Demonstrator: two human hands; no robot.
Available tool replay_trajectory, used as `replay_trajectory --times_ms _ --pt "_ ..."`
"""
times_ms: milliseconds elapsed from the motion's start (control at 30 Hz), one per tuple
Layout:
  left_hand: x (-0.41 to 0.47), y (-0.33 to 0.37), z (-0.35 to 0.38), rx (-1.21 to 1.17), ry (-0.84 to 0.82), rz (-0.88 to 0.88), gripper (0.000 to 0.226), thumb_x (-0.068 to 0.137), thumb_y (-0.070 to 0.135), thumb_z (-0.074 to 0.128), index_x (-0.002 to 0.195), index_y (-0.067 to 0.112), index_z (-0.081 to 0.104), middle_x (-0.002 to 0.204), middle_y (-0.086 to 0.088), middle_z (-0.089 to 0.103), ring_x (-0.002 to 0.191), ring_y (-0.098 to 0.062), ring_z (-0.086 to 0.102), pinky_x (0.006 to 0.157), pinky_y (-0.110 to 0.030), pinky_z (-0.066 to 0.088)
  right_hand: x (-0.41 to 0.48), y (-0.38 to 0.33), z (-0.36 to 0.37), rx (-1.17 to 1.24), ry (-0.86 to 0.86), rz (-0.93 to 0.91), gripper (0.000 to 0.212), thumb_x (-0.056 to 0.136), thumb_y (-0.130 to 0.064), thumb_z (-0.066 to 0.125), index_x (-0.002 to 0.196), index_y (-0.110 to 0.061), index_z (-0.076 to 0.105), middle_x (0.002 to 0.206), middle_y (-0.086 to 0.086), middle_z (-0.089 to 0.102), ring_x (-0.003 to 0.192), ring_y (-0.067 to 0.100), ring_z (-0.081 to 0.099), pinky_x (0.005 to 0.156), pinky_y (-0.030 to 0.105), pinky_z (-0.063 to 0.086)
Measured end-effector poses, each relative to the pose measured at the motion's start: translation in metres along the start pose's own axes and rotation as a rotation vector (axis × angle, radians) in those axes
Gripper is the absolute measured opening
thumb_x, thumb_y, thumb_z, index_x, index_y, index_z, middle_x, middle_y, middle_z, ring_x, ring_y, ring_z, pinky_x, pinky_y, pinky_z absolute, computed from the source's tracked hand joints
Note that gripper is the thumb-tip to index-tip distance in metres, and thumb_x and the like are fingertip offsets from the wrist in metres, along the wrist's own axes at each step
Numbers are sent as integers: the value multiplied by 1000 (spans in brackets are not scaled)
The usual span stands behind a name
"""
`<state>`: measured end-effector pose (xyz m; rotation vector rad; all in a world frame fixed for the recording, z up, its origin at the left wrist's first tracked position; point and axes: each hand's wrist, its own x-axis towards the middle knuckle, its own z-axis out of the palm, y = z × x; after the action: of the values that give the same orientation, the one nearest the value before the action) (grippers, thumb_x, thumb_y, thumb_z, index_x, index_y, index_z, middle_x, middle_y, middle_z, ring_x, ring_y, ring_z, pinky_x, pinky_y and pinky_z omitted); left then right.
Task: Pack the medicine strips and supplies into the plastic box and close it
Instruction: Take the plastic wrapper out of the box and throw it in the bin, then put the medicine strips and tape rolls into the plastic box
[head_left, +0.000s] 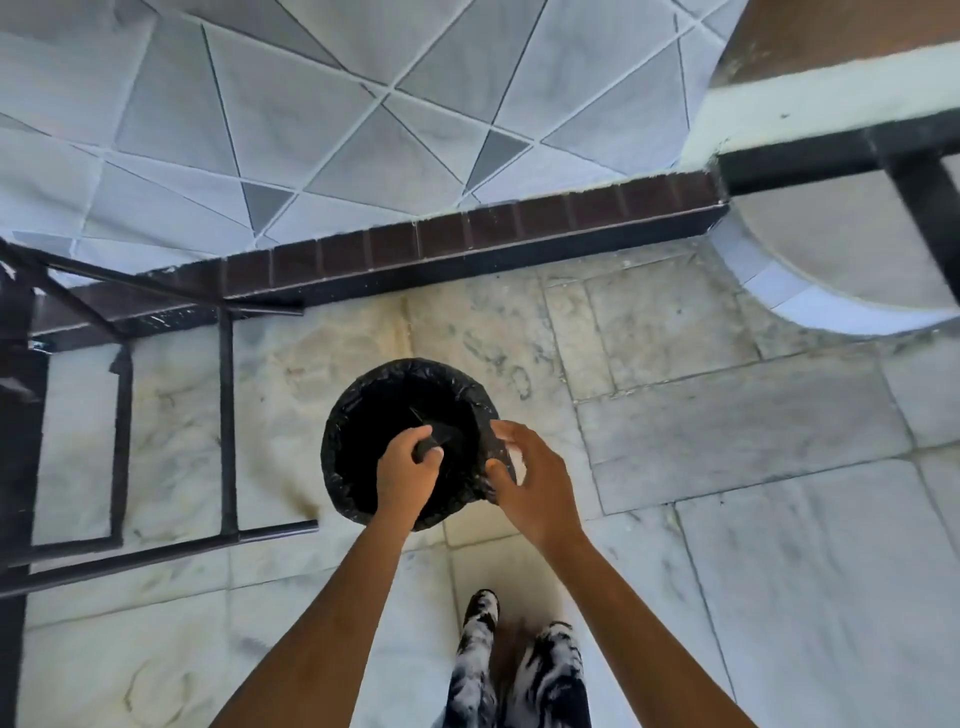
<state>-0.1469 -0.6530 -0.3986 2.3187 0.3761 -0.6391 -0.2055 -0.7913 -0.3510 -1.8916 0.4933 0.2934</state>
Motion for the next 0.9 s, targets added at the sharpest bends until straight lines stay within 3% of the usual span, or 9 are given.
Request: replay_trajectory --times_ms 100,200,267,433,533,667,900 --pt "-74 60 -46 3 38 143 37 89 9 57 125 6 57 137 -10 55 130 -24 47 108 -32 35 -50 -61 -49 -58 42 -27 41 85 -22 52 126 -18 52 129 -2 57 115 12 53 88 7 34" --pt "-144 116 -94 15 67 255 40 90 14 57 129 9 54 141 -9 51 134 -23 43 112 -35 33 -104 -120 -96 -131 103 -94 58 76 -43 36 125 -18 53 130 -1 58 119 17 53 100 24 39" --pt "-190 151 -127 29 95 317 41 90 18 56 131 12 52 141 -6 51 133 -21 43 113 -35 32 -139 -158 -126 -141 160 -121 54 78 -38 39 124 -16 55 129 2 59 120 21 54 103 32 41" --pt "-285 203 -188 11 197 461 45 91 21 53 136 18 46 144 -1 47 133 -19 41 111 -29 30 -209 -229 -173 -165 248 -272 42 84 -20 53 125 -11 54 130 6 58 121 22 53 100 22 31" --pt "-311 209 -211 18 277 481 49 90 21 54 138 20 43 147 -1 43 137 -19 37 114 -32 28 -224 -253 -176 -133 253 -374 40 87 -15 58 126 -12 52 132 5 57 123 20 51 100 20 31" --pt "-345 188 -263 0 460 457 51 87 19 58 137 18 45 146 -3 45 137 -19 38 114 -31 27 -237 -291 -148 -140 138 -539 45 86 -9 58 129 -15 50 135 4 54 126 20 47 102 23 31" --pt "-379 113 -366 6 711 259 59 80 40 48 134 16 49 143 -7 49 132 -23 44 110 -33 33 -259 -363 -48 -96 -121 -705 42 86 -10 58 127 -15 52 134 3 55 125 20 49 102 25 34"
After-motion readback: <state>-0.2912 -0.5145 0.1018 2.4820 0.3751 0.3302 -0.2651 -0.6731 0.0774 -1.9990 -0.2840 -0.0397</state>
